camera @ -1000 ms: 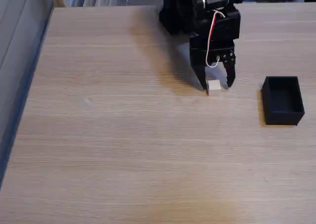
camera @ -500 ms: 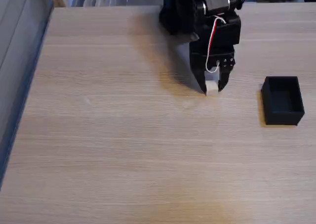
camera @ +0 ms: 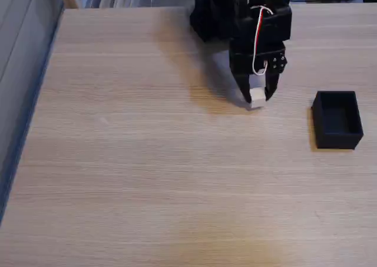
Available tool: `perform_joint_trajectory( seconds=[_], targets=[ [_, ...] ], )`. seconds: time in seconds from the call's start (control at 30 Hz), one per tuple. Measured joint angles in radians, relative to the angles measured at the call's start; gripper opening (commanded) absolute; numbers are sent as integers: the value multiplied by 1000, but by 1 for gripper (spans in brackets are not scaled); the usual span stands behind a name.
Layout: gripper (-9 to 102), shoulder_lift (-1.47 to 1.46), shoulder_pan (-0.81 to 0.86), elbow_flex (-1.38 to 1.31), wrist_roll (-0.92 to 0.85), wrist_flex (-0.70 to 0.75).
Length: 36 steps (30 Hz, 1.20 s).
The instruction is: Pick a white block and place it in the black box.
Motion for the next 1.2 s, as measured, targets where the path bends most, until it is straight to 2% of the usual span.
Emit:
perform_joint_trajectory(
  seconds=[0.27, 0.57, 1.03, 1.2],
  targets=[
    [0, 130, -181, -91, 71, 71],
    [1, 21, -348, -330, 155, 124],
    [7, -305, -344, -652, 195, 167],
    [17, -348, -341, -692, 192, 179]
  ],
)
